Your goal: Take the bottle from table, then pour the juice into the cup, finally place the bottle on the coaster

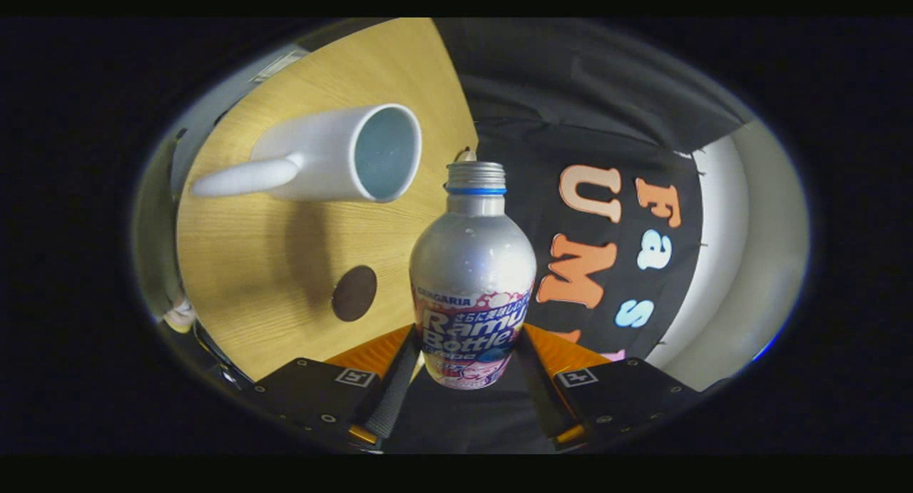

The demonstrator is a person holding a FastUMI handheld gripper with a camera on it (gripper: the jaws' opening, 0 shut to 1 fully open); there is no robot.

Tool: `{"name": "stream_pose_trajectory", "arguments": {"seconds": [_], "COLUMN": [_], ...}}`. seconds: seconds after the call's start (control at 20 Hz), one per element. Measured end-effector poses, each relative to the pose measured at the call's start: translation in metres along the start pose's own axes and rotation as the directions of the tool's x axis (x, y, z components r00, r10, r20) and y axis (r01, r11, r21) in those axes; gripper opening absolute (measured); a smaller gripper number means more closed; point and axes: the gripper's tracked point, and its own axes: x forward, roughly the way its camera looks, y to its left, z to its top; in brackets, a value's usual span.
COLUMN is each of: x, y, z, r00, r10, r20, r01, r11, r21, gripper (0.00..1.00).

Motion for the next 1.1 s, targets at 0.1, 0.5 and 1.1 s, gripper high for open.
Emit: {"name": "stream_pose_trajectory", "arguments": {"seconds": [0.1,0.5,1.1], "x": [0.0,0.023,0.085], "y": [-0.001,0.013,0.032], "z": [-0.004,-0.015,-0.024], "r00": [1.0,0.995,0.979], "r10": [0.007,0.095,0.136], "r20": [-0.012,0.041,0.15], "r01": [-0.006,-0.094,-0.136], "r11": [0.993,0.662,-0.108], "r21": [0.117,0.743,0.985], "gripper": [0.77,0.77,0.78]}}
